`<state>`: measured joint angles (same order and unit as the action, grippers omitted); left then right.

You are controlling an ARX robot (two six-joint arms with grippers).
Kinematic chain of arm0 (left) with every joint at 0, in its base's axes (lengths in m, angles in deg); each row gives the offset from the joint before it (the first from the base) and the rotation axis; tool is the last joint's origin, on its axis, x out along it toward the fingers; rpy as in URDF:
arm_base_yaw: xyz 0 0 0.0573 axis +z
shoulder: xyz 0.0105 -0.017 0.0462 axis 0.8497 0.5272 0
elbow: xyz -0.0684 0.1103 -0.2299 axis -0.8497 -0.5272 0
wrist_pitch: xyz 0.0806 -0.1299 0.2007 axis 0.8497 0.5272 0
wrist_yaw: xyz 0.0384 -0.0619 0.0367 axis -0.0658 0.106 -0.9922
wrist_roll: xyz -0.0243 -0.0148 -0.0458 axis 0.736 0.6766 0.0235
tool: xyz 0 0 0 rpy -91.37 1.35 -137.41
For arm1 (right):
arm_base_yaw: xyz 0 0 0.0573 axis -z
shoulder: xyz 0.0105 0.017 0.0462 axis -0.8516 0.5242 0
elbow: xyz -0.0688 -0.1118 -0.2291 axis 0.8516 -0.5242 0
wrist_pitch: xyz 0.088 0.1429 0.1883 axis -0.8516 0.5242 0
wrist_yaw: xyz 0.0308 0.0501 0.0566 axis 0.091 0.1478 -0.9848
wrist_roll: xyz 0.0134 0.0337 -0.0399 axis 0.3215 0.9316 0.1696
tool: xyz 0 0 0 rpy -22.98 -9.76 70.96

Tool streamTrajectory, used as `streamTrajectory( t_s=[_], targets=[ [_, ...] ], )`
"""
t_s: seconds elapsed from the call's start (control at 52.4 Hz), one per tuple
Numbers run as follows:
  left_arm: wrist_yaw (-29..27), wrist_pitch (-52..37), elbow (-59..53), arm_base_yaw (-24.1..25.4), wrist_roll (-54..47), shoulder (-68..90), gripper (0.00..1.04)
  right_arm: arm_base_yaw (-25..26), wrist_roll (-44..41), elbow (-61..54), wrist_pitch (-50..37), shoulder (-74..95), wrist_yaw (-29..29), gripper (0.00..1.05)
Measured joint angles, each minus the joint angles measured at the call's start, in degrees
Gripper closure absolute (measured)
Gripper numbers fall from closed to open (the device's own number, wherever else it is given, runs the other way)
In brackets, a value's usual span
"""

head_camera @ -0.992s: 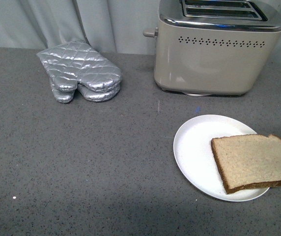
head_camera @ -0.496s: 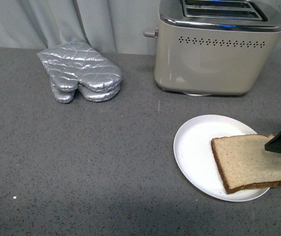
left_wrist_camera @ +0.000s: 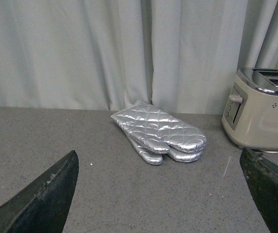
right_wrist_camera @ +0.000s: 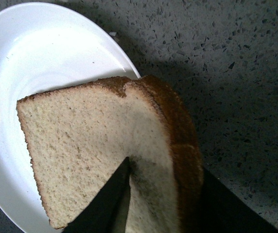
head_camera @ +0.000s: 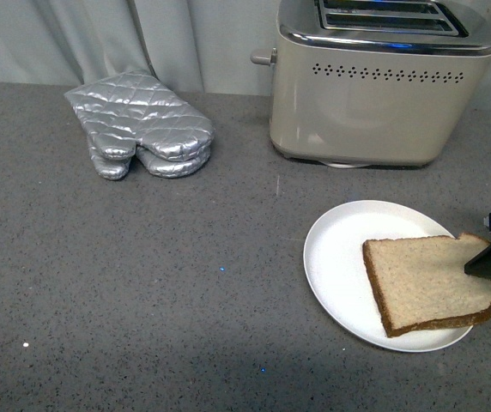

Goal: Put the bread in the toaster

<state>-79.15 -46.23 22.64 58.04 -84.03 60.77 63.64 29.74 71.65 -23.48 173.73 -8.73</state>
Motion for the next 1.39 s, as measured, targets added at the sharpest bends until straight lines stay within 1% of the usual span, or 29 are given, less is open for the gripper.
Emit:
streamTrajectory(
  t_s=[0.038,0.115,0.153,0.191,0.286,0.363,0.439,0.534,0.611,0.668,0.744,0.859,0.897,0.954,0.973,1.011,1.031,1.069,1.088,1.107,1.26,1.393],
  targets=[
    [0.0,0.0,0.0,0.0,0.0,0.0,0.07,0.0,0.4,-0.1,0.3,-0.9,0.0,0.81],
    [0.0,0.0,0.0,0.0,0.0,0.0,0.07,0.0,1.4,-0.6,1.2,-3.2,-0.7,0.95],
    [0.0,0.0,0.0,0.0,0.0,0.0,0.07,0.0,2.1,-0.8,1.6,-4.5,-1.4,1.0],
    [0.0,0.0,0.0,0.0,0.0,0.0,0.07,-0.1,2.7,-1.0,2.0,-5.7,-1.7,1.03],
    [0.0,0.0,0.0,0.0,0.0,0.0,0.07,-0.4,5.5,-1.6,2.9,-9.3,-3.8,1.03],
    [0.0,0.0,0.0,0.0,0.0,0.0,0.07,-0.8,9.8,-2.0,3.5,-13.3,-6.6,1.03],
    [0.0,0.0,0.0,0.0,0.0,0.0,0.07,-1.6,16.6,-2.7,3.5,-17.8,-9.4,1.03],
    [0.0,0.0,0.0,0.0,0.0,0.0,0.07,-3.0,24.1,-3.1,2.8,-23.0,-9.6,1.03],
    [0.0,0.0,0.0,0.0,0.0,0.0,0.07,-5.4,34.4,-2.9,0.7,-29.9,-5.6,1.03],
    [0.0,0.0,0.0,0.0,0.0,0.0,0.07,-7.0,39.3,-2.2,0.3,-32.9,-1.9,1.03],
    [0.0,0.0,0.0,0.0,0.0,0.0,0.07,-9.9,46.3,0.4,-0.1,-35.6,5.3,1.03],
    [0.0,0.0,0.0,0.0,0.0,0.0,0.07,-15.3,56.1,7.3,0.5,-34.5,20.3,1.03],
    [0.0,0.0,0.0,0.0,0.0,0.0,0.07,-16.9,58.9,9.6,1.0,-33.2,24.9,1.03],
    [0.0,0.0,0.0,0.0,0.0,0.0,0.07,-19.0,61.6,12.5,2.0,-31.3,30.2,1.03],
    [0.0,0.0,0.0,0.0,0.0,0.0,0.07,-19.3,62.0,13.1,2.3,-31.0,30.7,1.03],
    [0.0,0.0,0.0,0.0,0.0,0.0,0.07,-20.7,63.9,15.0,3.1,-29.7,34.3,1.03],
    [0.0,0.0,0.0,0.0,0.0,0.0,0.07,-21.0,64.1,15.5,3.3,-29.4,34.7,1.03],
    [0.0,0.0,0.0,0.0,0.0,0.0,0.07,-22.3,65.8,17.5,4.6,-28.1,38.2,1.03],
    [0.0,0.0,0.0,0.0,0.0,0.0,0.07,-22.6,66.0,18.0,4.9,-27.7,38.9,1.03],
    [0.0,0.0,0.0,0.0,0.0,0.0,0.07,-23.5,67.0,19.4,5.4,-26.7,41.1,1.03],
    [0.0,0.0,0.0,0.0,0.0,0.0,0.07,-27.1,71.1,26.1,9.1,-21.7,49.2,1.03],
    [0.0,0.0,0.0,0.0,0.0,0.0,0.07,-28.7,74.3,30.9,13.0,-17.5,51.0,1.03]
  ],
)
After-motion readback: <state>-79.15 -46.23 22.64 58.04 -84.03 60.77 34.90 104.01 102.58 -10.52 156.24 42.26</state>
